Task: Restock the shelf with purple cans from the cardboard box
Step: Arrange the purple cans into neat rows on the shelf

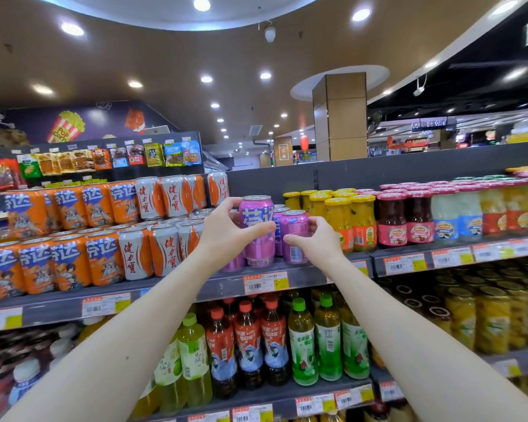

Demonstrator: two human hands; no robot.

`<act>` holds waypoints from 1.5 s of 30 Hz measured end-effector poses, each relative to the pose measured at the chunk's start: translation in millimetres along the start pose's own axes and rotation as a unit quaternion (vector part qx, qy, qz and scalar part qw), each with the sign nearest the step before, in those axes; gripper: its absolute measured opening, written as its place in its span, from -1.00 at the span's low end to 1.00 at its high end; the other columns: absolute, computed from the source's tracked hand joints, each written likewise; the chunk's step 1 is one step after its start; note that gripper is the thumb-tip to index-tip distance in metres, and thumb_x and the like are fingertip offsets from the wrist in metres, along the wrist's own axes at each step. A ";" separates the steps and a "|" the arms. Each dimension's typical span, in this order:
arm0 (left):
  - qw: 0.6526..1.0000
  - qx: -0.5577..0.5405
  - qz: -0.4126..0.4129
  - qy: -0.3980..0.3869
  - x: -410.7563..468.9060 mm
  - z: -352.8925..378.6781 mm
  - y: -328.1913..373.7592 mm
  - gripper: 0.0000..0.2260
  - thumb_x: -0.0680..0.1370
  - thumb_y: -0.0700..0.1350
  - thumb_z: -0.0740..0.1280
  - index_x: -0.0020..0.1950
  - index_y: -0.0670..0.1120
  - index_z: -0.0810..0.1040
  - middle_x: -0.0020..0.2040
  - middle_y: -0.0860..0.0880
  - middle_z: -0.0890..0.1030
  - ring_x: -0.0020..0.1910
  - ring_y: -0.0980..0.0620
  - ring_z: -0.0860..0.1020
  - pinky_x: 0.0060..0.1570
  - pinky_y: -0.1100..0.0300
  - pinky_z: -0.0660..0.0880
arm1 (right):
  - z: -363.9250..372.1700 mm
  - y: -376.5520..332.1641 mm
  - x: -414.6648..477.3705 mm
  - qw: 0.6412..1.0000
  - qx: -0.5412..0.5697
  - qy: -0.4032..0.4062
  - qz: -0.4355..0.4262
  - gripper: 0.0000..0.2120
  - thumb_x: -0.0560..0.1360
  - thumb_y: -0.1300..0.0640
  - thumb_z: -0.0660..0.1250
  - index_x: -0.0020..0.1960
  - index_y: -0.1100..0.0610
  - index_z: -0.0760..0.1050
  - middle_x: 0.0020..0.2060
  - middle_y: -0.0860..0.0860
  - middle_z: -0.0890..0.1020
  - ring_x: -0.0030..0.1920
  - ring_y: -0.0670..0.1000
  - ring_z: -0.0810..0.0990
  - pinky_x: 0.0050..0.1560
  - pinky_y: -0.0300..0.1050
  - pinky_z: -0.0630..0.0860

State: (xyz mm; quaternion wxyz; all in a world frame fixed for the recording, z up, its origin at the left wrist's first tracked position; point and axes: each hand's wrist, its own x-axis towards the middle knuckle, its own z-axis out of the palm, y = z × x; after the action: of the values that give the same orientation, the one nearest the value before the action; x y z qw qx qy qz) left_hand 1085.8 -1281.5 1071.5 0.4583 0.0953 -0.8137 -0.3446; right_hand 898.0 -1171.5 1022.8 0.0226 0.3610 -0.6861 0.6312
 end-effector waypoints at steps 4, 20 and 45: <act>1.000 0.006 0.005 0.008 1.7 0.2 0.8 -0.41 0.32 0.17 0.66 0.26 0.08 0.54 0.01 0.10 0.73 -0.04 0.19 0.70 -0.15 0.29 0.65 | 1.5 -1.2 0.4 1.000 -0.011 -0.004 0.003 -0.29 0.34 -0.08 0.62 0.39 0.04 0.41 0.23 0.00 0.59 0.16 -0.01 0.60 0.04 0.01 0.67; 1.000 0.024 0.008 0.011 4.0 8.9 0.2 -0.45 0.32 0.23 0.64 0.19 0.17 0.50 -0.01 0.11 0.72 -0.08 0.22 0.68 -0.20 0.38 0.60 | 4.8 -3.0 1.7 0.998 -0.014 -0.067 -0.004 -0.24 0.39 -0.08 0.59 0.48 0.04 0.33 0.30 -0.01 0.56 0.17 -0.04 0.59 -0.03 -0.12 0.66; 0.997 0.068 0.026 -0.029 28.2 74.8 35.9 -0.45 0.35 0.30 0.58 0.23 0.12 0.53 -0.01 0.19 0.66 -0.08 0.27 0.65 -0.28 0.46 0.51 | -58.3 -32.5 -21.5 0.998 -0.024 -0.026 -0.054 -0.43 0.27 -0.20 0.62 0.15 -0.02 0.51 -0.03 -0.19 0.64 -0.05 -0.21 0.60 -0.15 -0.26 0.54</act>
State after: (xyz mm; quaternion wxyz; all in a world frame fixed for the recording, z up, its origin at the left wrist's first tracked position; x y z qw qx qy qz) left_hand 1015.0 -1232.5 1088.3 0.4362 0.0948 -0.8503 -0.2788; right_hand 906.1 -1108.1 1051.7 0.0477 0.4136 -0.6807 0.6028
